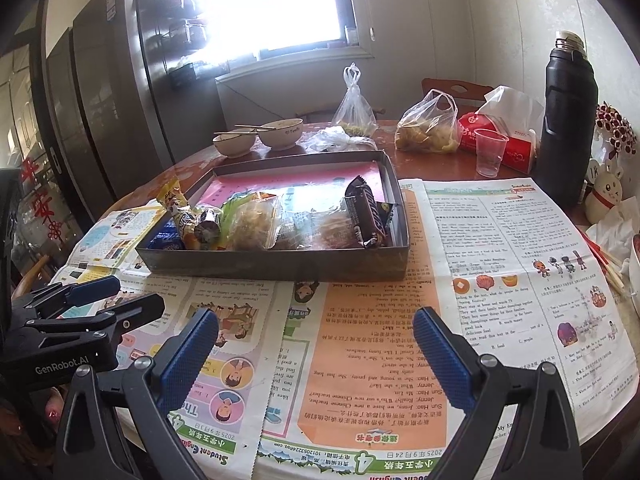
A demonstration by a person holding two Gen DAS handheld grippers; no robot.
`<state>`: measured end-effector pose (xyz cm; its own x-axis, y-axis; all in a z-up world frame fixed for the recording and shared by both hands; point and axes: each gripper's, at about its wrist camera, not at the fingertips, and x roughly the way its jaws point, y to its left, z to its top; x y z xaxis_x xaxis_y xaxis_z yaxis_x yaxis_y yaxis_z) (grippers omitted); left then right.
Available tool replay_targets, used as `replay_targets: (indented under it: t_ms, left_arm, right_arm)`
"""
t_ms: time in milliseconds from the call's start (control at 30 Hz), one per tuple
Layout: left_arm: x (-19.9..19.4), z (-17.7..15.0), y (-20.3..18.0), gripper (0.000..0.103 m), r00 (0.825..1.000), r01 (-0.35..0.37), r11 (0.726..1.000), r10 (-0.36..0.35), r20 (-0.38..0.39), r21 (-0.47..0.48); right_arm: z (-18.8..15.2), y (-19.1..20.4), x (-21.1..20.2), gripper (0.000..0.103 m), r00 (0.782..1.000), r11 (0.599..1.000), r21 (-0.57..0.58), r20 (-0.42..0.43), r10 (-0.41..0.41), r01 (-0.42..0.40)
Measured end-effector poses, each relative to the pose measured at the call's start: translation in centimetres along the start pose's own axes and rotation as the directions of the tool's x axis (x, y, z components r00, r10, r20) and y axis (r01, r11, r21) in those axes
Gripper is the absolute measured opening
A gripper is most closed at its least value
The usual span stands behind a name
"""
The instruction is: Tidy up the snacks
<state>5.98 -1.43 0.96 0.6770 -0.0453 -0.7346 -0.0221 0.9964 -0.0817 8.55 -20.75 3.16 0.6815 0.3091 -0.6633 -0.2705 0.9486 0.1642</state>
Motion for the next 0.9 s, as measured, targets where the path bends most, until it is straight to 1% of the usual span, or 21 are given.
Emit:
replay_targets:
  t_ms: [900]
  left_arm:
    - [0.13,-0.01,0.00,0.078,1.000,-0.017,1.000,0.018,-0.006,0.012]
  right_arm:
    - [0.08,-0.28,-0.05,0.099,1.000,1.000,0.006,0.000,-0.004,0.004]
